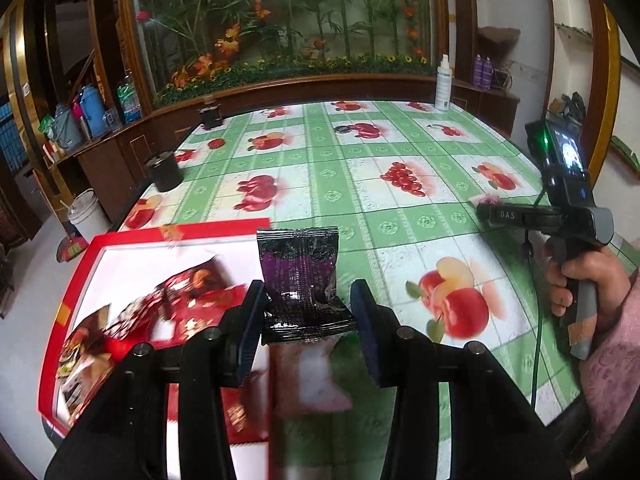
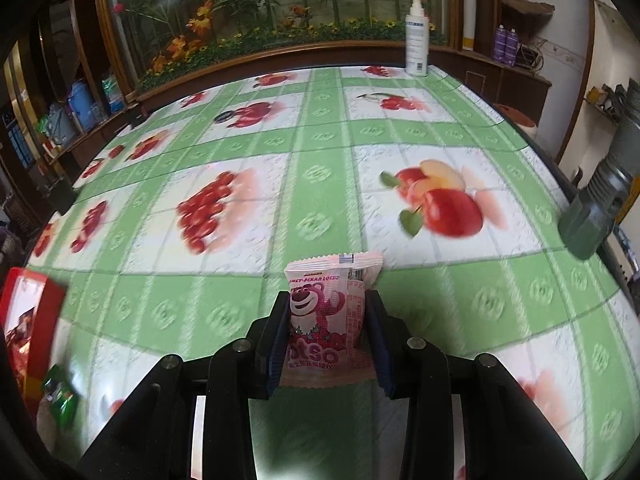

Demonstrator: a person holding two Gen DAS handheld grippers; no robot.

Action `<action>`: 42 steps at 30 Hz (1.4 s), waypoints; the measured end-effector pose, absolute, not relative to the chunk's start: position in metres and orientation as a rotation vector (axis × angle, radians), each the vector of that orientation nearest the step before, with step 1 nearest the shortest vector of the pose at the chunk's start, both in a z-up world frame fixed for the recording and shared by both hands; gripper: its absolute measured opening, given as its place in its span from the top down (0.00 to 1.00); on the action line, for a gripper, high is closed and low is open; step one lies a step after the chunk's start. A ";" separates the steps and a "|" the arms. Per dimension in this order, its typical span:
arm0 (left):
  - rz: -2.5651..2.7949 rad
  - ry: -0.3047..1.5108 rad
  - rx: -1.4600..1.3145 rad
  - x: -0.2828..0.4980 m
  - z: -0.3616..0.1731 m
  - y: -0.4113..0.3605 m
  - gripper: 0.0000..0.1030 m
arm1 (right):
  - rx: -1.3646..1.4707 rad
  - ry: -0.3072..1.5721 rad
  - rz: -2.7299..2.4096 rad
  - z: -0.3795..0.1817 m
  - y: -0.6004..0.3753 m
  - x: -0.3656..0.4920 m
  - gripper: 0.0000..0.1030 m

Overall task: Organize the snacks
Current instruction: 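Carry both packets over the white tray and open both tools to release them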

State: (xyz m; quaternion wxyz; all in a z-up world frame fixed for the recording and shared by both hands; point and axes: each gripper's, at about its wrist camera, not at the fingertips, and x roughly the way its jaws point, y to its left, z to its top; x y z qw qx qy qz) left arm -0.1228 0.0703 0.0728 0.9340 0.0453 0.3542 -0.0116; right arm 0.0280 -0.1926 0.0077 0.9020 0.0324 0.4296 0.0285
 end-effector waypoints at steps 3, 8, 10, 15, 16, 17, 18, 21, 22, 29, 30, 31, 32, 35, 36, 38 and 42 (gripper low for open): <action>-0.025 0.735 0.068 -0.139 0.071 0.085 0.60 | 0.074 0.886 0.083 0.008 -0.182 0.012 0.64; -0.023 0.739 0.053 -0.162 0.068 0.097 0.60 | 0.116 0.871 0.178 0.008 -0.165 -0.018 0.64; -0.022 0.737 0.047 -0.168 0.068 0.099 0.60 | 0.136 0.844 0.227 0.013 -0.158 -0.029 0.64; -0.021 0.737 0.039 -0.175 0.065 0.102 0.60 | 0.185 0.744 0.387 0.032 -0.136 -0.060 0.65; -0.019 0.737 0.039 -0.175 0.064 0.102 0.60 | 0.223 0.709 0.442 0.036 -0.133 -0.068 0.65; -0.014 0.736 0.038 -0.175 0.064 0.104 0.60 | 0.243 0.678 0.492 0.040 -0.128 -0.075 0.65; -0.005 0.735 0.038 -0.175 0.064 0.105 0.60 | 0.237 0.657 0.523 0.043 -0.122 -0.081 0.65; 0.021 0.729 0.039 -0.176 0.063 0.112 0.60 | 0.201 0.629 0.561 0.048 -0.100 -0.092 0.65; 0.028 0.727 0.038 -0.176 0.063 0.114 0.60 | 0.205 0.628 0.584 0.048 -0.095 -0.094 0.65; 0.093 0.723 0.011 -0.176 0.060 0.139 0.60 | 0.156 0.640 0.724 0.043 -0.052 -0.114 0.65; 0.100 0.721 0.003 -0.177 0.060 0.144 0.60 | 0.142 0.640 0.734 0.043 -0.045 -0.117 0.65; 0.107 0.718 -0.003 -0.178 0.060 0.148 0.60 | 0.132 0.646 0.749 0.042 -0.039 -0.119 0.65; 0.117 0.715 -0.008 -0.179 0.061 0.154 0.60 | 0.125 0.651 0.760 0.042 -0.033 -0.121 0.65; 0.138 0.709 -0.023 -0.181 0.061 0.166 0.60 | 0.102 0.656 0.787 0.040 -0.016 -0.126 0.65; 0.146 0.707 -0.027 -0.182 0.061 0.171 0.60 | 0.096 0.657 0.797 0.039 -0.011 -0.128 0.65; 0.161 0.706 -0.035 -0.184 0.061 0.179 0.60 | 0.082 0.661 0.816 0.038 0.000 -0.130 0.65; 0.185 0.711 -0.050 -0.183 0.059 0.191 0.60 | 0.054 0.668 0.845 0.036 0.018 -0.134 0.65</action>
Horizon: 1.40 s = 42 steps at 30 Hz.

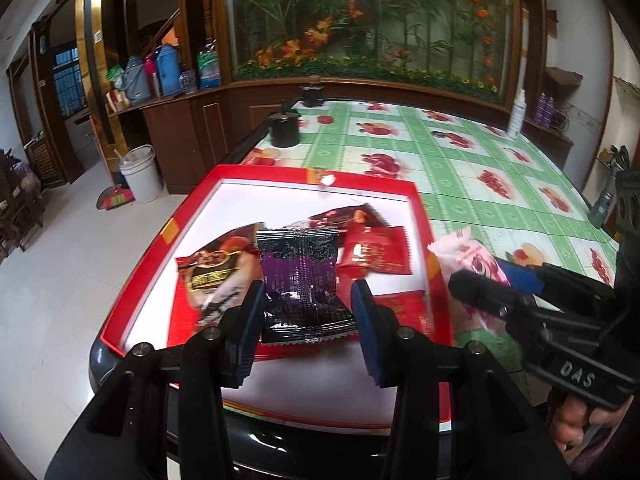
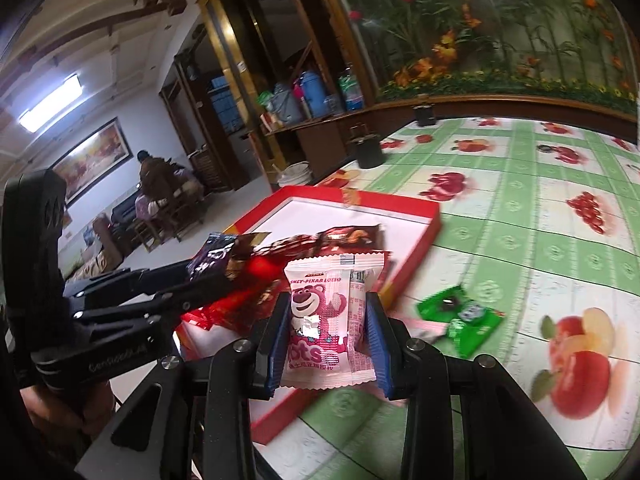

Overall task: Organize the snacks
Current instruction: 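Carry both packets over the white tray and open both tools to release them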

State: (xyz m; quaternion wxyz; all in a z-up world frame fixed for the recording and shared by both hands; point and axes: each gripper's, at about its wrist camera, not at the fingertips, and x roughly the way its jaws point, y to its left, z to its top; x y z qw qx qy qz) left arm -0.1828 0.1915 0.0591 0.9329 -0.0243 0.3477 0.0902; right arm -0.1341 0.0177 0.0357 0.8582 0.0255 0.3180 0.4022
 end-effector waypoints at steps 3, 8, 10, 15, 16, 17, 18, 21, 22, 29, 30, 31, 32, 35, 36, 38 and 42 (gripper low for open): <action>0.197 0.717 -0.060 -0.182 0.058 0.198 0.60 | 0.038 0.668 0.872 0.036 0.030 -0.140 0.65; 0.210 0.722 -0.065 -0.183 0.056 0.206 0.60 | 0.009 0.667 0.895 0.035 0.045 -0.146 0.65; 0.216 0.725 -0.066 -0.182 0.055 0.210 0.60 | 0.005 0.673 0.901 0.034 0.049 -0.146 0.65; 0.231 0.728 -0.068 -0.181 0.053 0.216 0.60 | -0.016 0.674 0.903 0.034 0.061 -0.147 0.65; 0.234 0.727 -0.064 -0.181 0.053 0.216 0.60 | -0.023 0.674 0.902 0.034 0.065 -0.146 0.65; 0.235 0.727 -0.063 -0.180 0.053 0.217 0.59 | -0.028 0.676 0.903 0.034 0.068 -0.146 0.65; 0.237 0.729 -0.063 -0.179 0.053 0.219 0.60 | -0.034 0.680 0.905 0.034 0.072 -0.144 0.65; 0.247 0.734 -0.062 -0.179 0.050 0.222 0.59 | -0.046 0.683 0.908 0.033 0.082 -0.141 0.65; 0.247 0.736 -0.064 -0.179 0.049 0.223 0.59 | -0.052 0.683 0.910 0.033 0.086 -0.141 0.65; 0.273 0.773 -0.082 -0.172 0.039 0.239 0.59 | -0.041 0.734 0.946 0.030 0.101 -0.128 0.65; 0.274 0.786 -0.093 -0.170 0.036 0.242 0.59 | -0.035 0.749 0.950 0.029 0.103 -0.125 0.65; 0.273 0.791 -0.098 -0.168 0.035 0.244 0.59 | -0.026 0.768 0.959 0.028 0.104 -0.122 0.65; 0.276 0.797 -0.098 -0.166 0.033 0.245 0.59 | -0.019 0.781 0.962 0.027 0.105 -0.119 0.65; 0.282 0.803 -0.088 -0.162 0.031 0.243 0.59 | 0.001 0.815 0.970 0.023 0.107 -0.113 0.65; 0.281 0.807 -0.085 -0.161 0.030 0.242 0.59 | 0.007 0.829 0.970 0.021 0.107 -0.111 0.65; 0.281 0.816 -0.082 -0.157 0.028 0.240 0.59 | 0.023 0.840 0.975 0.020 0.106 -0.109 0.65; 0.280 0.829 -0.074 -0.153 0.024 0.237 0.59 | 0.042 0.851 0.981 0.018 0.103 -0.107 0.64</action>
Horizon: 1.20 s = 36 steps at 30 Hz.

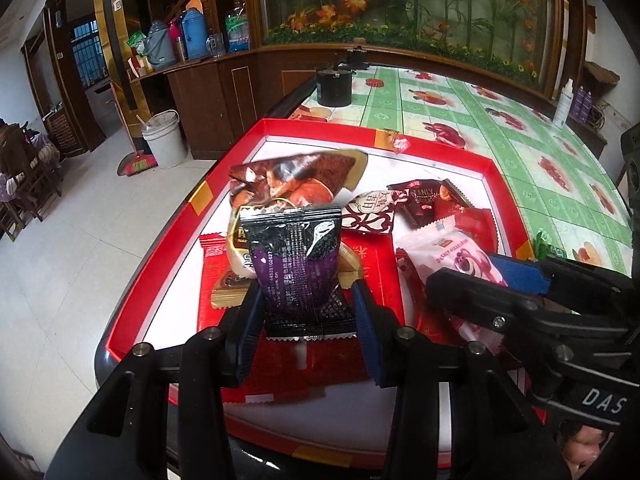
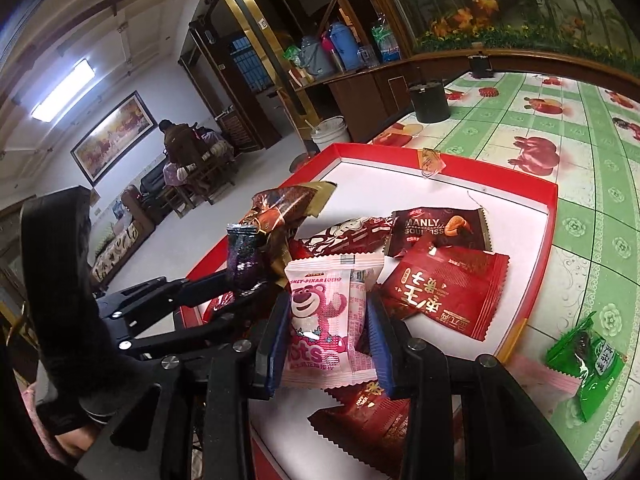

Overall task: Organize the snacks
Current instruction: 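Carry both packets over the white tray and open both tools to release them, then grasp a green packet with the right tool while the left tool grasps a white pink-edged packet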

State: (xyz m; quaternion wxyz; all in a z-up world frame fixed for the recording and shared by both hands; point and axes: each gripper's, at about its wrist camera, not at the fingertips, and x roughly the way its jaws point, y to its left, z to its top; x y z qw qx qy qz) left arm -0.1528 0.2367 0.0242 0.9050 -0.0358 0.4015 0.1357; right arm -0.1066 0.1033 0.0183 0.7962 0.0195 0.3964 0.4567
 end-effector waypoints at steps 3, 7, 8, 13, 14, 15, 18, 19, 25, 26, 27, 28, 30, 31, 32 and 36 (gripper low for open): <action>0.283 0.827 -0.067 -0.153 0.024 0.236 0.59 | 0.048 0.862 0.980 0.017 0.103 -0.105 0.64; 0.286 0.828 -0.083 -0.153 0.024 0.239 0.58 | 0.037 0.865 0.971 0.017 0.104 -0.104 0.64; 0.289 0.829 -0.089 -0.153 0.024 0.239 0.58 | 0.031 0.863 0.969 0.017 0.105 -0.104 0.64; 0.319 0.851 -0.131 -0.156 0.024 0.247 0.40 | 0.006 0.846 0.962 0.019 0.104 -0.108 0.56; 0.317 0.851 -0.142 -0.156 0.025 0.249 0.40 | 0.001 0.839 0.958 0.020 0.104 -0.108 0.54; 0.314 0.848 -0.155 -0.157 0.025 0.251 0.40 | -0.005 0.828 0.950 0.022 0.102 -0.109 0.46; 0.314 0.834 -0.160 -0.162 0.030 0.252 0.40 | 0.010 0.779 0.932 0.029 0.094 -0.110 0.41; 0.314 0.828 -0.160 -0.163 0.031 0.252 0.40 | 0.021 0.762 0.928 0.032 0.090 -0.110 0.41; 0.291 0.778 -0.133 -0.171 0.048 0.243 0.38 | 0.116 0.713 0.848 0.044 0.049 -0.093 0.41; 0.283 0.772 -0.130 -0.172 0.051 0.240 0.37 | 0.134 0.719 0.826 0.044 0.041 -0.088 0.41; 0.274 0.767 -0.127 -0.173 0.053 0.237 0.37 | 0.157 0.729 0.798 0.043 0.029 -0.081 0.41; 0.263 0.764 -0.124 -0.173 0.055 0.233 0.37 | 0.167 0.734 0.777 0.044 0.020 -0.077 0.41; 0.236 0.764 -0.110 -0.172 0.057 0.223 0.37 | 0.160 0.731 0.725 0.044 0.003 -0.070 0.40; 0.226 0.764 -0.099 -0.171 0.057 0.218 0.37 | 0.141 0.721 0.690 0.044 -0.007 -0.068 0.40; 0.216 0.764 -0.088 -0.170 0.058 0.212 0.37 | 0.130 0.717 0.672 0.044 -0.012 -0.066 0.40; 0.153 0.778 -0.059 -0.168 0.057 0.189 0.37 | 0.111 0.732 0.612 0.039 -0.037 -0.057 0.40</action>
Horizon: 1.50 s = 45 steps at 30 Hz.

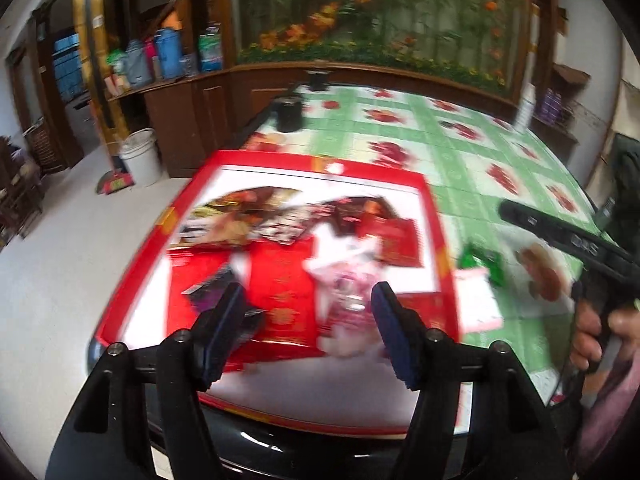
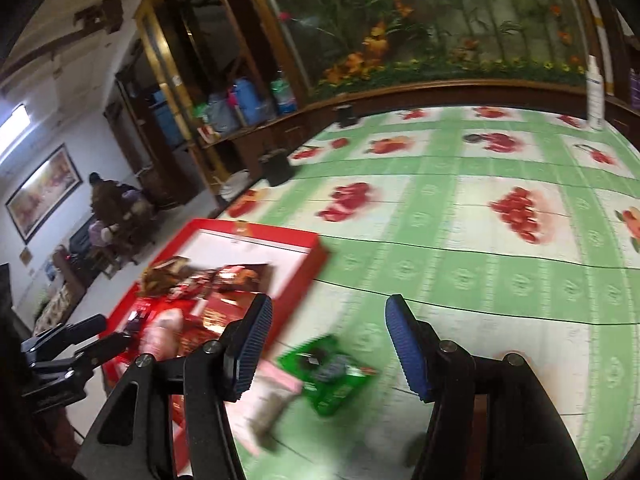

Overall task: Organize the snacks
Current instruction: 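Grasp a green packet with the right tool while the left tool grasps a white pink-edged packet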

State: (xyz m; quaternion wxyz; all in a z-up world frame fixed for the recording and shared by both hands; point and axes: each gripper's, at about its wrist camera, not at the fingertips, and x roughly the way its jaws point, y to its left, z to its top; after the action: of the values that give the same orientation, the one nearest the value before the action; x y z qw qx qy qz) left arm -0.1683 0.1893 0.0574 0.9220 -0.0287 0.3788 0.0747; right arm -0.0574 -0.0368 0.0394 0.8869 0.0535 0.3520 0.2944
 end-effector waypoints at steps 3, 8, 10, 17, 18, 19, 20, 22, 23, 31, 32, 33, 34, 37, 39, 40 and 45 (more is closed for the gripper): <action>0.115 0.782 -0.012 -0.167 0.057 0.172 0.37 | 0.101 0.754 0.608 0.036 -0.040 -0.056 0.40; 0.092 0.790 0.000 -0.168 0.057 0.160 0.37 | -0.002 0.783 0.613 0.026 -0.020 -0.059 0.40; 0.089 0.795 0.002 -0.169 0.056 0.156 0.37 | -0.047 0.797 0.607 0.021 -0.013 -0.061 0.41; 0.086 0.806 0.022 -0.168 0.054 0.150 0.37 | -0.052 0.909 0.604 0.006 -0.012 -0.052 0.43; 0.088 0.808 0.020 -0.168 0.054 0.150 0.37 | -0.062 0.906 0.609 0.006 -0.012 -0.054 0.43; 0.089 0.809 0.019 -0.168 0.054 0.149 0.37 | -0.068 0.912 0.616 0.006 -0.010 -0.054 0.43; 0.087 0.812 0.019 -0.167 0.054 0.149 0.37 | -0.073 0.920 0.620 0.005 -0.009 -0.054 0.43; 0.079 0.814 0.025 -0.167 0.054 0.145 0.37 | -0.085 0.920 0.617 0.005 -0.009 -0.055 0.47; 0.070 0.816 0.030 -0.167 0.054 0.143 0.37 | -0.095 0.918 0.615 0.005 -0.009 -0.056 0.49; -0.071 0.846 0.070 -0.167 0.054 0.112 0.37 | -0.165 0.906 0.629 0.006 -0.012 -0.061 0.52; -0.085 0.849 0.076 -0.167 0.054 0.109 0.37 | -0.172 0.904 0.623 0.006 -0.014 -0.061 0.52; -0.102 0.854 0.081 -0.167 0.054 0.104 0.37 | -0.178 0.902 0.614 0.006 -0.018 -0.060 0.52; -0.120 0.862 0.082 -0.166 0.053 0.098 0.37 | -0.183 0.899 0.599 0.006 -0.023 -0.059 0.52; -0.164 0.882 0.084 -0.161 0.051 0.083 0.37 | -0.173 0.900 0.554 0.007 -0.042 -0.054 0.52; -0.189 0.891 0.099 -0.156 0.050 0.073 0.37 | -0.154 0.901 0.510 0.008 -0.059 -0.049 0.52; -0.194 0.892 0.108 -0.153 0.049 0.069 0.37 | -0.143 0.903 0.494 0.008 -0.067 -0.046 0.52; -0.235 0.930 0.080 -0.132 0.042 0.065 0.37 | -0.105 0.907 0.447 0.009 -0.094 -0.037 0.52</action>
State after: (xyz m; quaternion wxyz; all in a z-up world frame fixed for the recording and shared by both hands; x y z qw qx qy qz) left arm -0.1323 0.0655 0.0423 0.8865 0.0383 0.4471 -0.1128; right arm -0.0372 -0.0936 0.0094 0.8736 -0.0503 0.4342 0.2141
